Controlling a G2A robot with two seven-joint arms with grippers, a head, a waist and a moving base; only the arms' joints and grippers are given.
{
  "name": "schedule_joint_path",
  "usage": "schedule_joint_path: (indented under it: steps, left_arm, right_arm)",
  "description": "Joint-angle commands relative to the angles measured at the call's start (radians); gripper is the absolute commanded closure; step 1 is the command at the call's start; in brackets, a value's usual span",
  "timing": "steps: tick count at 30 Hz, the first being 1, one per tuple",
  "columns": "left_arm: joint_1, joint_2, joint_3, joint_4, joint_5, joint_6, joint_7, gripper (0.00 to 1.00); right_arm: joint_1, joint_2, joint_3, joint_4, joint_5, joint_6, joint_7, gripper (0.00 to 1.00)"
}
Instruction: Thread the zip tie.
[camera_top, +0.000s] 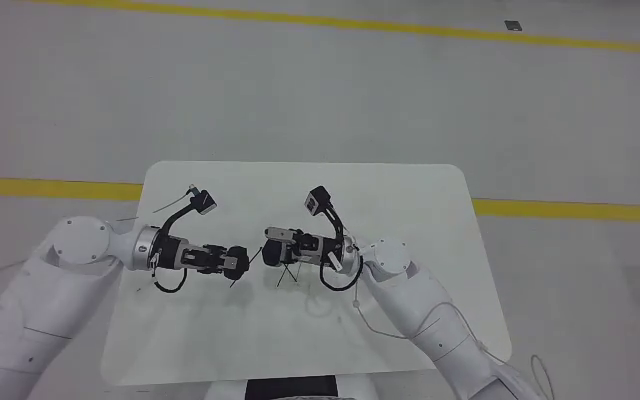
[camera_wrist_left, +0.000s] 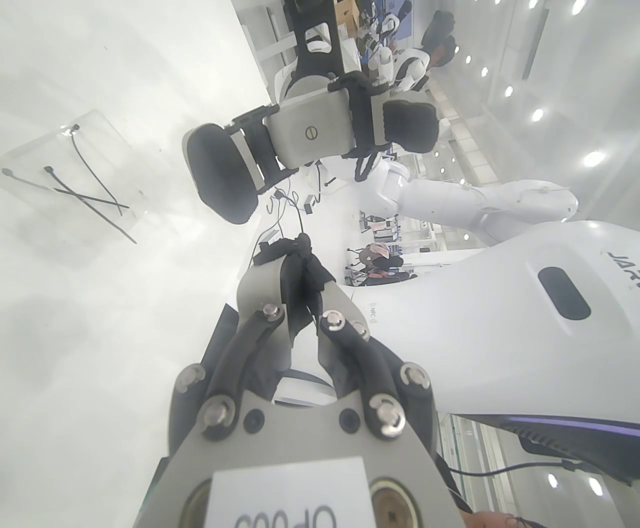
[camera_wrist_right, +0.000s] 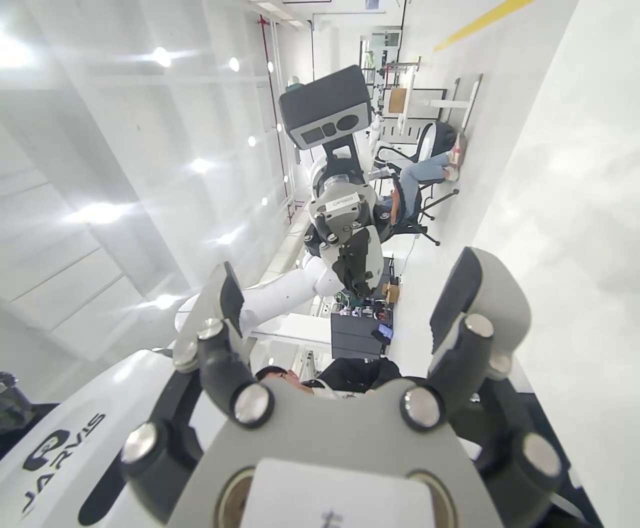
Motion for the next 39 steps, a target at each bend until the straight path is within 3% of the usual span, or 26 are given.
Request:
schedule_joint_path:
  steps: [1,5,6,7,8,12,18,23,28,39]
  left_arm:
    - [0.0,0.0,0.0,0.0,0.0,0.0,0.0,1.0]
    - [0.0,0.0,0.0,0.0,0.0,0.0,0.0,1.0]
    - [0.0,0.0,0.0,0.0,0.0,0.0,0.0,1.0]
    - [0.0,0.0,0.0,0.0,0.0,0.0,0.0,1.0]
    - [0.0,0.0,0.0,0.0,0.0,0.0,0.0,1.0]
    - [0.0,0.0,0.0,0.0,0.0,0.0,0.0,1.0]
    - [0.0,0.0,0.0,0.0,0.0,0.0,0.0,1.0]
    - [0.0,0.0,0.0,0.0,0.0,0.0,0.0,1.0]
    - [0.0,0.0,0.0,0.0,0.0,0.0,0.0,1.0]
    - [0.0,0.0,0.0,0.0,0.0,0.0,0.0,1.0]
  right_arm:
    - [0.002,0.0,-0.003,0.001,0.002,-0.001,0.017,0.0]
    - [0.006,-0.003,-0.01,0.012,0.024,-0.011,0.045,0.0]
    - [0.008,-0.004,-0.011,0.016,0.029,-0.013,0.049,0.25]
    - [0.01,-0.005,-0.014,0.021,0.032,-0.017,0.053,0.33]
    - [0.012,-0.006,-0.015,0.025,0.033,-0.019,0.055,0.49]
    - [0.017,-0.009,-0.022,0.042,0.03,-0.026,0.049,0.64]
    - [0.017,-0.014,-0.026,0.066,0.041,-0.033,0.028,0.64]
    - [0.015,-0.015,-0.021,0.073,0.043,-0.037,0.024,0.76]
    - [0.01,-0.012,-0.012,0.072,0.036,-0.037,0.028,0.82]
    - [-0.006,-0.006,0.009,0.055,0.026,-0.046,0.042,0.84]
